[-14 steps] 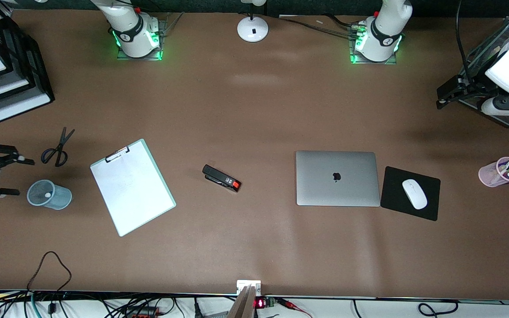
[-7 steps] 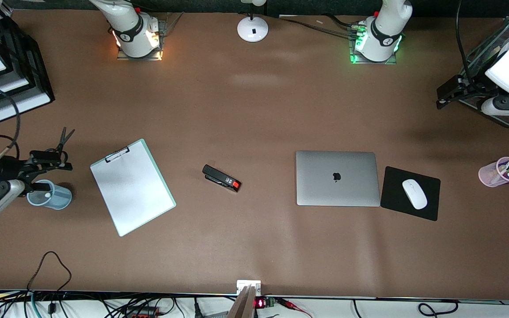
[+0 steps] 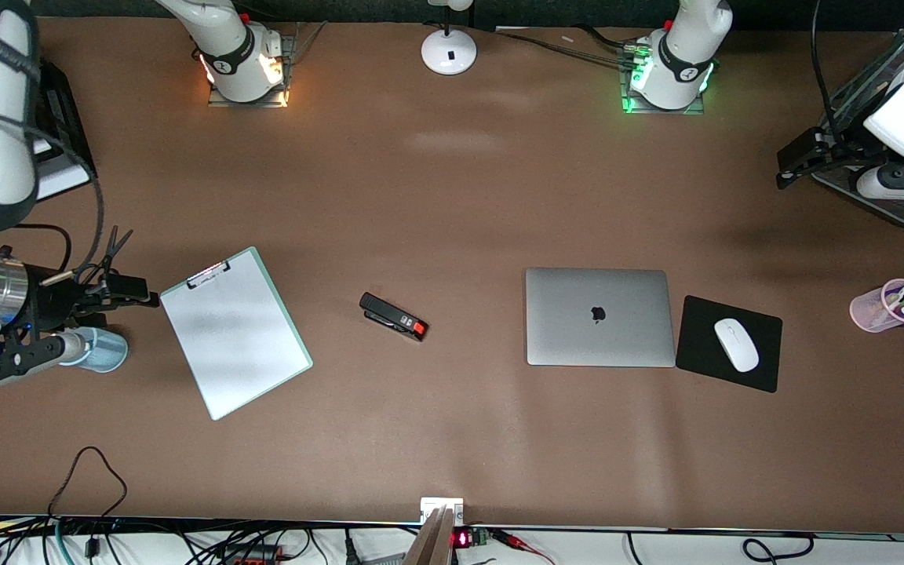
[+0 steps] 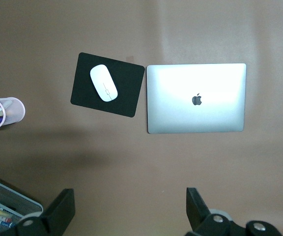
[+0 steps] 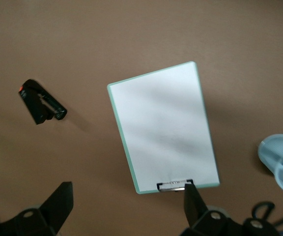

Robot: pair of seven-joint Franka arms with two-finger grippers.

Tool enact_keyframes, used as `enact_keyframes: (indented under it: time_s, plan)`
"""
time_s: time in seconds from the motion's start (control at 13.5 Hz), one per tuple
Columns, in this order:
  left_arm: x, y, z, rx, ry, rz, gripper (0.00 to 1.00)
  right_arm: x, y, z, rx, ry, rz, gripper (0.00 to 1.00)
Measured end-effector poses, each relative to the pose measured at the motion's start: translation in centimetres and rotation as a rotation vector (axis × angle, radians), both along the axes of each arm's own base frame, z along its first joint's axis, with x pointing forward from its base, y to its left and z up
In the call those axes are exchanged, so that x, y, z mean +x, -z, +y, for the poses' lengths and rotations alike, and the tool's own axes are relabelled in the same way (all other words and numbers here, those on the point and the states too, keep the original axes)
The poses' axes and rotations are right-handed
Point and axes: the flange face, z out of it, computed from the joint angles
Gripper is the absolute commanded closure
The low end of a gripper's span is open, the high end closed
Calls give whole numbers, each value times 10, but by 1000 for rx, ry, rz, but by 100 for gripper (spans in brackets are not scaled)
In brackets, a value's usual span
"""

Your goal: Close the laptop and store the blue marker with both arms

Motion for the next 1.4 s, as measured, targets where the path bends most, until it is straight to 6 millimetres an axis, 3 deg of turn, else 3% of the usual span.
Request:
enact_keyframes:
  time_s: [0.3, 0.52, 0.89, 1.4]
  plan:
    - [-1, 0, 0, 1, 1, 4, 0, -32, -46, -17, -131, 129, 61, 0]
    - [-1, 0, 0, 1, 2, 5, 0, -55, -66, -33, -214, 206, 75, 0]
    - [-1, 0, -1, 1, 2, 5, 0, -85, -83, -78, -220, 283, 43, 0]
    - [-1, 0, -1, 1, 3, 5, 0, -119, -88, -82, -209, 306, -2, 0]
